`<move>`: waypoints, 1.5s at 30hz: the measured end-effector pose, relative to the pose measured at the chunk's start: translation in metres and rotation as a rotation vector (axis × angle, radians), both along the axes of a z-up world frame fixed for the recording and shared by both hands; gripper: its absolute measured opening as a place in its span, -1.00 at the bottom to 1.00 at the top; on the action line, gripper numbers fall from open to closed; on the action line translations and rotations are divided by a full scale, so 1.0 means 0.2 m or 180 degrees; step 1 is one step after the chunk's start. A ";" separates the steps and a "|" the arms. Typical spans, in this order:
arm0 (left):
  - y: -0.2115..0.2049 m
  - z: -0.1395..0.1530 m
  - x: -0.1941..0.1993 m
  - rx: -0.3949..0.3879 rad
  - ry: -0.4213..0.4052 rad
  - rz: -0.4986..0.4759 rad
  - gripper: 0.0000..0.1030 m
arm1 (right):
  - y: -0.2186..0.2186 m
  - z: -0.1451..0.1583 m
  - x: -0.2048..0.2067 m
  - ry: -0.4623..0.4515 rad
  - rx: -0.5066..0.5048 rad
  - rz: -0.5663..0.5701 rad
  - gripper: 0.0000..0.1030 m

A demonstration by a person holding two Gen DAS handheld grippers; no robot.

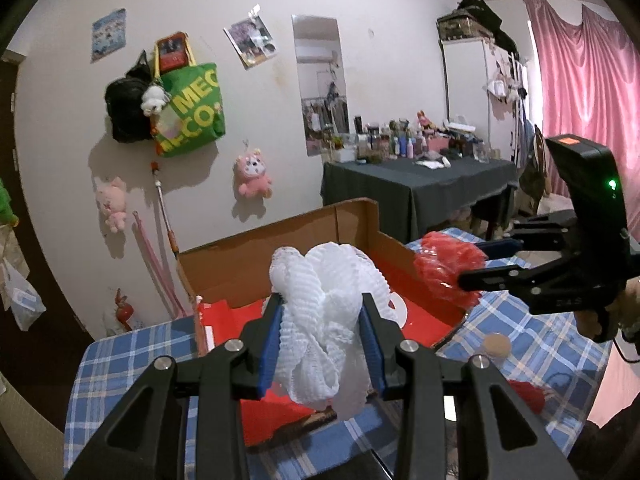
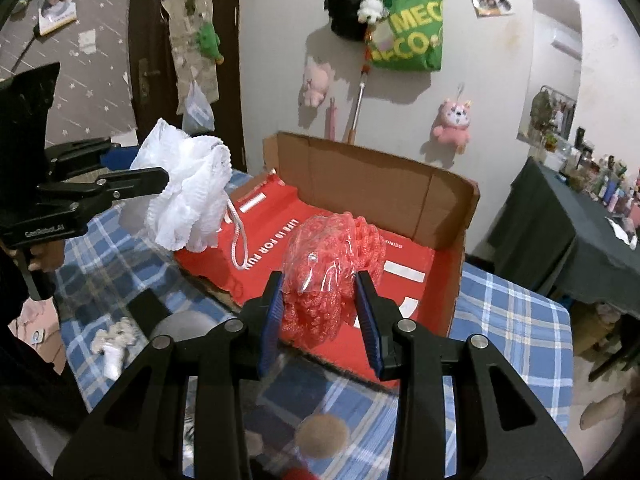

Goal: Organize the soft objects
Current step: 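Carry both puffs over the red-lined box and lower them inside, then open both tools to release the puffs into the box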

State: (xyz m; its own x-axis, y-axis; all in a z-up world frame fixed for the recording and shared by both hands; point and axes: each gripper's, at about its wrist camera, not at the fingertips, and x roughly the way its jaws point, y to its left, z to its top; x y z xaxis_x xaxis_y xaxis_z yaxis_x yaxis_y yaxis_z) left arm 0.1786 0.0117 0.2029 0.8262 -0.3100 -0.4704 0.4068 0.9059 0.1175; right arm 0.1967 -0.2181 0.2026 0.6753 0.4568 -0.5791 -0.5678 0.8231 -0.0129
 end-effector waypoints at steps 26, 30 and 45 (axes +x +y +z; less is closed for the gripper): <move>-0.08 -0.45 1.15 -0.0211 0.1150 0.0398 -0.24 | 0.21 -0.42 1.17 0.1221 -0.0214 -0.0506 -0.33; -0.10 -0.53 1.20 -0.0133 0.1197 0.0476 -0.22 | 0.22 -0.48 1.26 0.1367 -0.0211 -0.0653 -0.30; -0.07 -0.56 1.21 -0.0102 0.1197 0.0566 0.19 | 0.18 -0.52 1.30 0.1511 -0.0178 -0.0740 0.04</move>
State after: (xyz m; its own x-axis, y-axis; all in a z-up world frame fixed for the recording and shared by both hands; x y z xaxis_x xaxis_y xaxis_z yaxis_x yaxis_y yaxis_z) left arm 0.4199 -0.0026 0.0914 0.6405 -0.1974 -0.7421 0.2528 0.9667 -0.0390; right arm 0.4566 -0.1823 0.0990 0.4128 0.2859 -0.8648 -0.3245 0.9333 0.1537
